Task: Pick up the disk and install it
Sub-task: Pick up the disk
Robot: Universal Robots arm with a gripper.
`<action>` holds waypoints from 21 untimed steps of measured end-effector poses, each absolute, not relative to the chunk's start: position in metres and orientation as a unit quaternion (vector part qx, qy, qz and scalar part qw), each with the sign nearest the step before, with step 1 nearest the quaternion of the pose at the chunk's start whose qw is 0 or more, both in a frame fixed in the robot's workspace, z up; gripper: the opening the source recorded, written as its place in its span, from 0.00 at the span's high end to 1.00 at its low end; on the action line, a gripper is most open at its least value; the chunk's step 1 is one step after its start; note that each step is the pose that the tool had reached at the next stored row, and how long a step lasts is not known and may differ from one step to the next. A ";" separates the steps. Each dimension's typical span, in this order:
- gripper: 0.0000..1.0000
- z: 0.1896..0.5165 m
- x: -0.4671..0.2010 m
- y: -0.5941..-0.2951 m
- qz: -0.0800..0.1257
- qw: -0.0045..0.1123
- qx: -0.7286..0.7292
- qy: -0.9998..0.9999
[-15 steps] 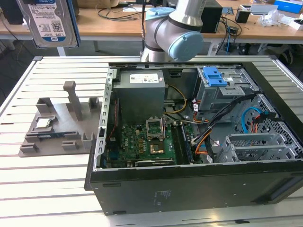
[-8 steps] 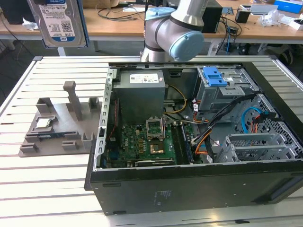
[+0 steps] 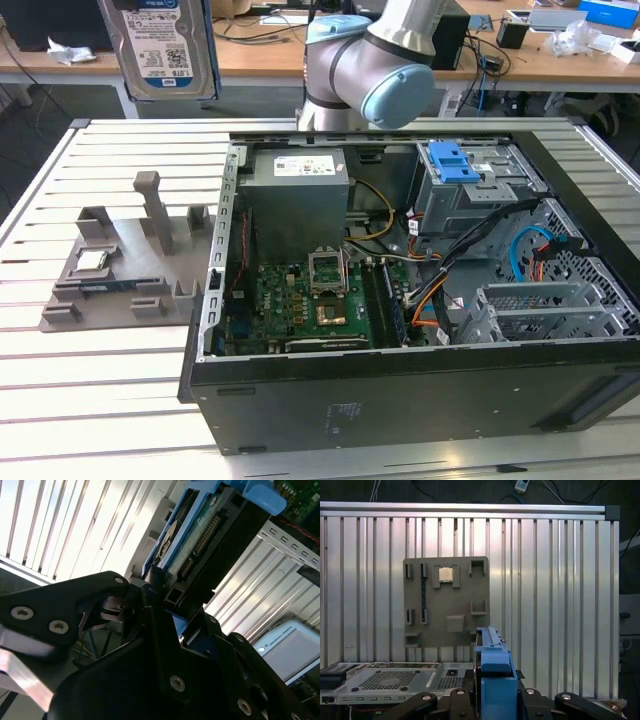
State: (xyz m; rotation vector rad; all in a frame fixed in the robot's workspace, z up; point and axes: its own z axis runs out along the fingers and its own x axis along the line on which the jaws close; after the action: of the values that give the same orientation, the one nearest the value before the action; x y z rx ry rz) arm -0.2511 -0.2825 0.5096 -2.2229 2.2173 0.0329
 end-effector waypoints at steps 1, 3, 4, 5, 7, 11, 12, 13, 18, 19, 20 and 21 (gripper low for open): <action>0.64 0.510 -0.248 -0.282 0.010 0.001 -0.708 0.706; 0.64 0.510 -0.239 -0.282 0.010 0.001 -0.708 0.706; 0.64 0.510 -0.236 -0.282 0.011 0.001 -0.708 0.706; 0.64 0.510 -0.232 -0.282 0.010 0.001 -0.708 0.706; 0.64 0.510 -0.226 -0.282 0.010 0.001 -0.708 0.706; 0.64 0.510 -0.211 -0.282 0.010 0.001 -0.708 0.706; 0.64 0.510 -0.208 -0.282 0.011 0.001 -0.708 0.706; 0.64 0.510 -0.205 -0.282 0.010 0.001 -0.708 0.706; 0.64 0.510 -0.189 -0.282 0.011 0.001 -0.708 0.706; 0.64 0.510 -0.186 -0.282 0.010 0.001 -0.708 0.706; 0.64 0.510 -0.183 -0.282 0.011 0.001 -0.708 0.706; 0.64 0.510 -0.180 -0.282 0.010 0.001 -0.708 0.706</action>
State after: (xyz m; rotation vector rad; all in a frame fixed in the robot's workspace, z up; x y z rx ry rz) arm -0.1802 -0.2825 0.5096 -2.2227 2.2176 0.0329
